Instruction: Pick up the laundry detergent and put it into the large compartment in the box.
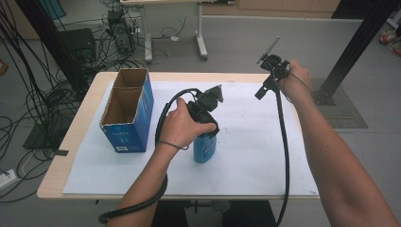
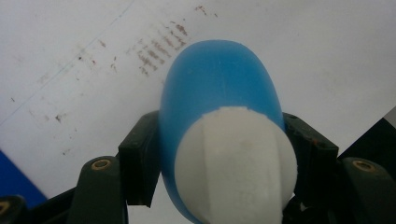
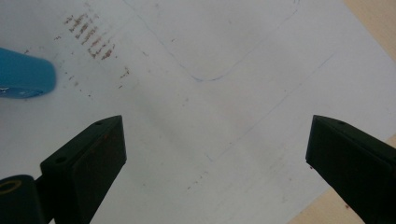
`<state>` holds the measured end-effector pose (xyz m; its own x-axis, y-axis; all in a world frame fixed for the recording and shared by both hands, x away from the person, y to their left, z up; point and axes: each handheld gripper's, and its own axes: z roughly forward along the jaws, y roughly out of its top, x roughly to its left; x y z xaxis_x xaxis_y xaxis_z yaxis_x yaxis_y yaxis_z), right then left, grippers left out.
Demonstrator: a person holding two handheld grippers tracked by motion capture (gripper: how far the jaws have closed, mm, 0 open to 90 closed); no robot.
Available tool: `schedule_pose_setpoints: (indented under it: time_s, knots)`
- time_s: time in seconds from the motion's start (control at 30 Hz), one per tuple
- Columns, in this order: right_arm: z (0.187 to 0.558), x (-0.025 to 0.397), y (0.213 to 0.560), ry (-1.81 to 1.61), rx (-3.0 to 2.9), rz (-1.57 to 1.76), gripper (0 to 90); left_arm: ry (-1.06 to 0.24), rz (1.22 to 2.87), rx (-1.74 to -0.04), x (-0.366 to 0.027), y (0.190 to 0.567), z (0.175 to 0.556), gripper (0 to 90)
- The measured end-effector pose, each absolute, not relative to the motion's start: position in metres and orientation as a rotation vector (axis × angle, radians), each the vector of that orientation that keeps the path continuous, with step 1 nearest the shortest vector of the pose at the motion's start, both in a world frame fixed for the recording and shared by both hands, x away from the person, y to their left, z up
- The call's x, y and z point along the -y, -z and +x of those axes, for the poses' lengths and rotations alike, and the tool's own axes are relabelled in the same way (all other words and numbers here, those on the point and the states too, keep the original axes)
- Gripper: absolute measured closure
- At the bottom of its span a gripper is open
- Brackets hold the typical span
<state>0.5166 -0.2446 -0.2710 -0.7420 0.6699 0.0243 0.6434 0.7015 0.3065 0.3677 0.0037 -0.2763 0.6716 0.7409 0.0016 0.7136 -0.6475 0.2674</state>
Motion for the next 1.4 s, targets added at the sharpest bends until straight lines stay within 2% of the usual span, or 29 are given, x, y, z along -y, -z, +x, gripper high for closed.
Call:
schedule_pose_setpoints:
  time_s: [1.4]
  knots:
    - [0.5166,0.2461,0.2711,-0.456,-2.820,1.080,4.6,-0.162,2.650,-1.185,-0.0017,0.2760,0.3688,37.5]
